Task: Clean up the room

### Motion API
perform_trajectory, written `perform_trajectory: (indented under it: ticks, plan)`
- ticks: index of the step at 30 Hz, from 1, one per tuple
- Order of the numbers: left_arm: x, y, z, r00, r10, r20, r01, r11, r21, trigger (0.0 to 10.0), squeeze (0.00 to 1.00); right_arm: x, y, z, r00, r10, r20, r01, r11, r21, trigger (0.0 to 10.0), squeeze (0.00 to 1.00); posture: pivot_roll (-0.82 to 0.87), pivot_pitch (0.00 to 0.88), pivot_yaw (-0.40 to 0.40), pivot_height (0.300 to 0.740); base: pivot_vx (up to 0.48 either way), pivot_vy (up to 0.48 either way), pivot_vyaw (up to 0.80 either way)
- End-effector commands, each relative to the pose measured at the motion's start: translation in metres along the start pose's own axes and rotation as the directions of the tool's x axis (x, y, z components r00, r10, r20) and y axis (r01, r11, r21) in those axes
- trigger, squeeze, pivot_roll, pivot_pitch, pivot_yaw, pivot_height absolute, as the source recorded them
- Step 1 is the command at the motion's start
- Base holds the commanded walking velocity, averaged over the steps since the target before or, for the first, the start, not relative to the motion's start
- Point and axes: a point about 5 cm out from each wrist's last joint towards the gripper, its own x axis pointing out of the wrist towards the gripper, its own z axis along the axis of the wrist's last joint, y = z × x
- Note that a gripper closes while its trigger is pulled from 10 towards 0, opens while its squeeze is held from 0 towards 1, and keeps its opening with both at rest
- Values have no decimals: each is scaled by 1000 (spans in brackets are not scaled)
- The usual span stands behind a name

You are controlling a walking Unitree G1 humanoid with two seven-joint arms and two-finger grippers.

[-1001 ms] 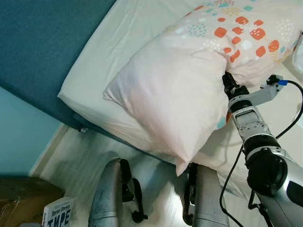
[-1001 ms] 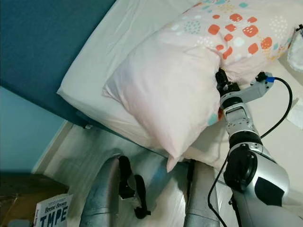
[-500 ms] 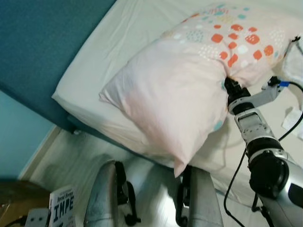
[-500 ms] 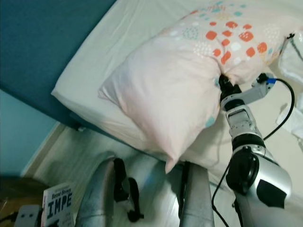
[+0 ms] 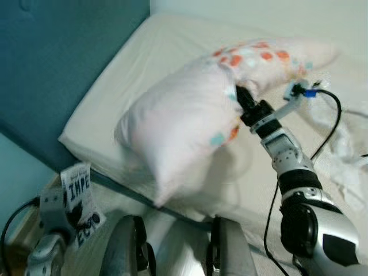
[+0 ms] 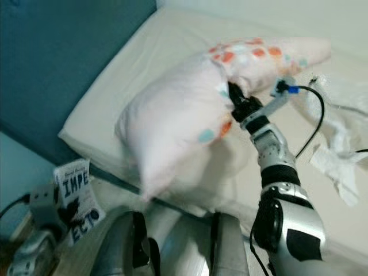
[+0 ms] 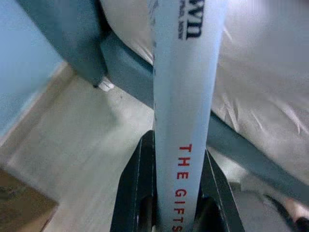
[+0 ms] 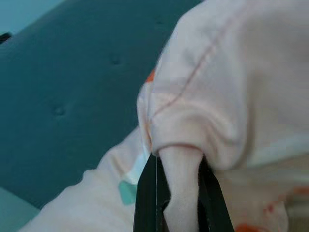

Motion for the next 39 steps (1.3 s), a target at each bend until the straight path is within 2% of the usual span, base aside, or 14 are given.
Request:
perform_trajectory:
  ticks: [1,2,3,6,9,12,19,22,26,30,33,34,35,39]
  plan:
    - [-3,6,-12,998,40,-40,-41,999,-23,10000,0,-11,-13,-10,993,-101,-56,99,994,-50,0,0,55,65,-42,588,0,0,0]
    - [0,2,-10,999,35,-36,-36,999,-29,10000,0,-21,-22,-21,982,-160,-100,154,986,-61,0,0,54,49,-38,588,0,0,0]
    - [0,2,-10,999,35,-36,-36,999,-29,10000,0,-21,-22,-21,982,-160,-100,154,986,-61,0,0,54,49,-38,588,0,0,0]
    - [4,-2,-13,998,32,-51,-34,999,-29,10000,0,-45,-34,-45,960,-231,-159,224,973,-61,0,0,52,21,-29,598,0,0,0]
    - [2,1,-22,995,45,-92,-47,999,-15,10000,0,-59,-36,-58,951,-248,-185,243,969,-48,0,0,50,0,-25,613,0,0,0]
    - [-4,5,-37,984,68,-166,-68,998,7,10000,0,-61,-36,-61,948,-251,-194,248,968,-40,0,0,44,0,-22,633,0,0,0]
    - [-13,6,-57,964,88,-249,-83,996,32,10000,0,-57,-35,-62,946,-263,-191,259,965,-42,0,0,46,0,-28,658,0,0,0]
    - [-34,6,-90,917,116,-381,-102,993,57,10000,0,-54,-33,-66,944,-268,-191,265,963,-41,0,0,46,0,-26,673,0,0,0]
    - [-51,6,-111,875,134,-465,-113,991,74,10000,0,-55,-32,-70,941,-277,-197,275,961,-36,0,0,46,0,-26,688,0,0,0]
    - [-59,7,-121,849,147,-508,-121,989,85,10000,0,-55,-32,-71,936,-293,-196,291,956,-39,0,0,45,0,-28,698,0,0,0]
    - [-68,7,-131,820,156,-550,-126,988,92,10000,0,-57,-34,-72,929,-310,-202,298,951,-87,0,0,39,0,-27,708,0,0,0]
    - [-71,6,-134,811,156,-564,-125,988,94,10000,0,-57,-34,-72,928,-312,-203,292,948,-124,1255,0,39,0,-29,708,0,0,0]
    - [-72,4,-136,805,155,-573,-122,988,96,10000,0,-57,-34,-73,927,-311,-209,286,948,-139,9804,0,39,0,-29,708,0,0,0]
    - [-72,-2,-139,801,140,-582,-107,990,92,10000,0,-55,-30,-76,929,-293,-227,258,951,-172,10000,0,40,0,-34,708,0,0,184]
